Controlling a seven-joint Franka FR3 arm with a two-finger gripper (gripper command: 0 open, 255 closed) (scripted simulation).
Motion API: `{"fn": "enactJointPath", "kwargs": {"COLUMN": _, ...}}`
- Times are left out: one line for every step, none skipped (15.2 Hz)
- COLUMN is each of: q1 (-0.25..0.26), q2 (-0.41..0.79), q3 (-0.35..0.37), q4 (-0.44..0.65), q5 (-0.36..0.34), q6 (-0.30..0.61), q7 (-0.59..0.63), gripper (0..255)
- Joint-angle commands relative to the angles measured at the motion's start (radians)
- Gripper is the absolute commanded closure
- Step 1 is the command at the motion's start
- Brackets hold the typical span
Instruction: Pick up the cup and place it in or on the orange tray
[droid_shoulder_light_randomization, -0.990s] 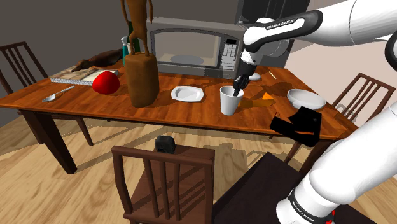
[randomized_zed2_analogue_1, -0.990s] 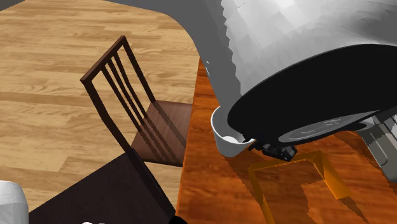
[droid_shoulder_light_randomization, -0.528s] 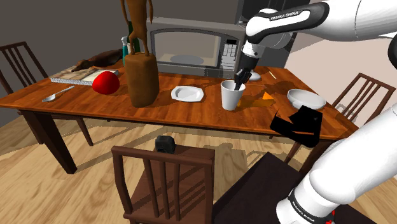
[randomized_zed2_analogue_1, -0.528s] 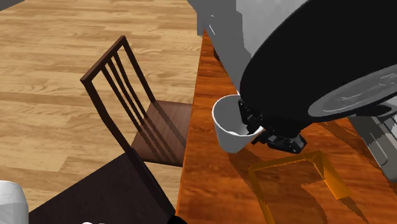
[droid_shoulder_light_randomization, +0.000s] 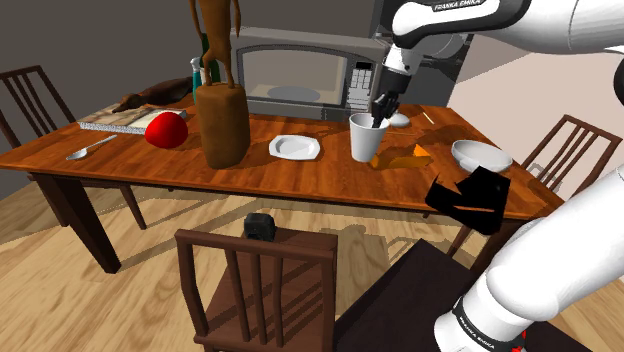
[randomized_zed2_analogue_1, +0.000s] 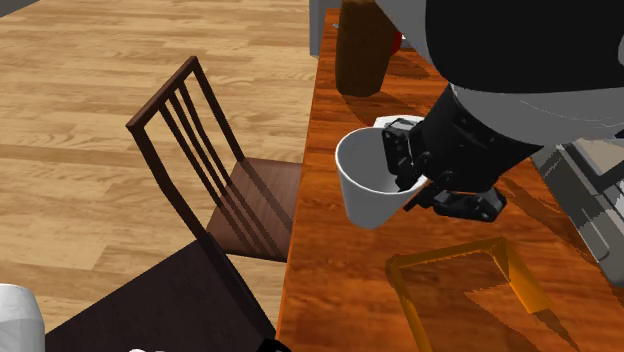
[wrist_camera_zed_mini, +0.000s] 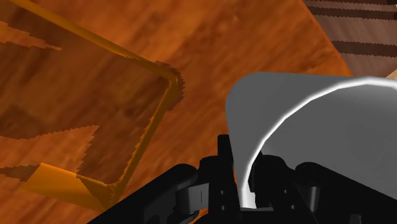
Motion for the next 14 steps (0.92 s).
{"fn": "enactJointPath", "kwargs": {"q1": 0.000, "q2": 0.000, "q3": 0.000, "q4": 0.025, "q5": -0.001, "q6": -0.025, "q7": 0.003, "gripper": 255}}
{"fn": "enactJointPath", "kwargs": {"q1": 0.000, "q2": 0.000, "q3": 0.000, "q4": 0.039, "q5": -0.001, "q6": -0.039, "q7": 0.005, "gripper": 255}}
{"fn": "enactJointPath", "kwargs": {"q1": 0.000, "q2": 0.001, "q3": 0.000, "q4": 0.053, "q5": -0.001, "q6": -0.052, "q7": 0.007, "gripper": 255}}
{"fn": "enactJointPath", "kwargs": {"q1": 0.000, "q2": 0.002, "q3": 0.000, "q4": 0.067, "q5": -0.001, "q6": -0.065, "q7": 0.009, "gripper": 255}}
{"fn": "enactJointPath", "kwargs": {"q1": 0.000, "q2": 0.003, "q3": 0.000, "q4": 0.081, "q5": -0.001, "q6": -0.078, "q7": 0.011, "gripper": 255}}
{"fn": "enactJointPath", "kwargs": {"q1": 0.001, "q2": 0.004, "q3": -0.001, "q4": 0.096, "q5": -0.001, "q6": -0.092, "q7": 0.013, "gripper": 255}}
{"fn": "enactJointPath", "kwargs": {"q1": 0.001, "q2": 0.006, "q3": -0.001, "q4": 0.111, "q5": -0.001, "q6": -0.105, "q7": 0.015, "gripper": 255}}
{"fn": "enactJointPath", "kwargs": {"q1": 0.001, "q2": 0.007, "q3": -0.001, "q4": 0.126, "q5": -0.001, "q6": -0.118, "q7": 0.016, "gripper": 255}}
{"fn": "enactJointPath", "kwargs": {"q1": -0.007, "q2": 0.026, "q3": -0.017, "q4": 0.152, "q5": 0.000, "q6": -0.130, "q7": -0.008, "gripper": 255}}
{"fn": "enactJointPath", "kwargs": {"q1": -0.016, "q2": 0.045, "q3": -0.033, "q4": 0.178, "q5": 0.001, "q6": -0.142, "q7": -0.031, "gripper": 255}}
{"fn": "enactJointPath", "kwargs": {"q1": -0.024, "q2": 0.065, "q3": -0.049, "q4": 0.206, "q5": 0.004, "q6": -0.154, "q7": -0.055, "gripper": 255}}
{"fn": "enactJointPath", "kwargs": {"q1": -0.033, "q2": 0.087, "q3": -0.065, "q4": 0.235, "q5": 0.007, "q6": -0.166, "q7": -0.080, "gripper": 255}}
{"fn": "enactJointPath", "kwargs": {"q1": -0.043, "q2": 0.110, "q3": -0.080, "q4": 0.266, "q5": 0.011, "q6": -0.180, "q7": -0.104, "gripper": 255}}
{"fn": "enactJointPath", "kwargs": {"q1": -0.053, "q2": 0.134, "q3": -0.096, "q4": 0.299, "q5": 0.017, "q6": -0.193, "q7": -0.129, "gripper": 255}}
